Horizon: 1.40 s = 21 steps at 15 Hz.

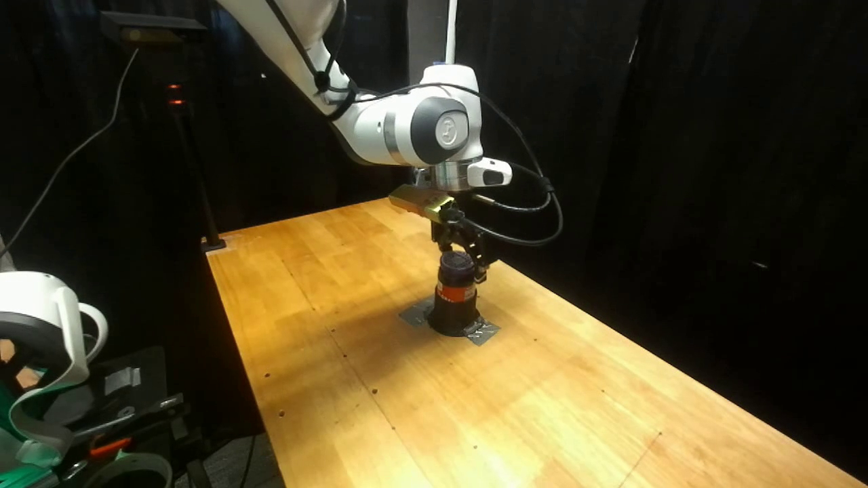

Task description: Put the rubber band on the brown cup

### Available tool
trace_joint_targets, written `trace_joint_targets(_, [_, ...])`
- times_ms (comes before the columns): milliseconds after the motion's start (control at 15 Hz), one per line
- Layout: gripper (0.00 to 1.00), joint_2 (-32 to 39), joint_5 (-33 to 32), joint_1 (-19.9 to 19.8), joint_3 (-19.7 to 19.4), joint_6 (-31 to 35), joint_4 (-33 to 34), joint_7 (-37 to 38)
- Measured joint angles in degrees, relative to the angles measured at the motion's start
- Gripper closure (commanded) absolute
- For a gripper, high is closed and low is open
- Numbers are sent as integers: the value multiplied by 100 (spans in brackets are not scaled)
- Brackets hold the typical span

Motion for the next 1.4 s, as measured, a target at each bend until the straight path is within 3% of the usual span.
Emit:
trace_joint_targets(933, [0, -757, 603, -330, 49, 223, -1308, -411])
trace_joint_targets(1000, [25, -790, 603, -349, 48, 361, -1417, -411])
trace_joint_targets(1133, [34, -859, 603, -362, 41, 815, -1669, -410])
trace_joint_targets(1400, [66, -1057, 553, -362, -20, 2013, -2325, -405])
